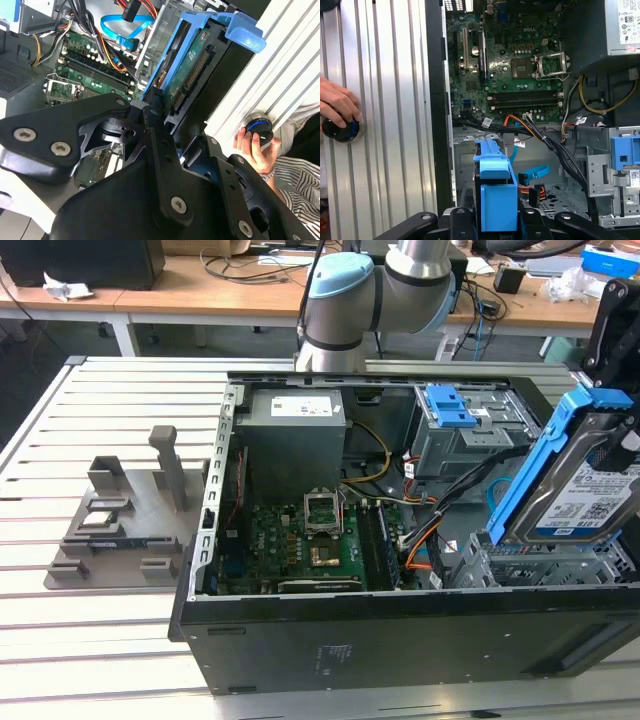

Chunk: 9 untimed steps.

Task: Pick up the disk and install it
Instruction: 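Pick up the disk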

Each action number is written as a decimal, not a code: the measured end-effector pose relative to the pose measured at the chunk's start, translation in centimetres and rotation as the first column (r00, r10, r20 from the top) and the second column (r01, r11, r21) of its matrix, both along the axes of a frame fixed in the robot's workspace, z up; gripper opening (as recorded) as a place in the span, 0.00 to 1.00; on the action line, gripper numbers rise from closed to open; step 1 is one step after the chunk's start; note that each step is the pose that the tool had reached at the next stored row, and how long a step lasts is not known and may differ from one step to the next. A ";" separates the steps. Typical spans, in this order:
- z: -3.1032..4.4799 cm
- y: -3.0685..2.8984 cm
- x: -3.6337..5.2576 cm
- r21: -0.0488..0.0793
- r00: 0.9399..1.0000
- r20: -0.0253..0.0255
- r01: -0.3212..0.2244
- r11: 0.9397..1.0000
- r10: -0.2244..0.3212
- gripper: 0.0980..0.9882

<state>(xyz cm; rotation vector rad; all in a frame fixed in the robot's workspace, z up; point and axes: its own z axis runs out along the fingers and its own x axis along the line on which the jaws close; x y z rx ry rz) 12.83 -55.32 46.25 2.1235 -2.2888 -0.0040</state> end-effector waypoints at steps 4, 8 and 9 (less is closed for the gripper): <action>-0.03 0.03 -0.01 0.000 1.000 0.000 0.000 1.000 0.000 0.30; -0.04 0.04 -0.01 0.000 1.000 0.000 0.000 1.000 0.000 0.30; -0.03 0.04 -0.01 0.000 1.000 0.000 0.000 1.000 0.000 0.30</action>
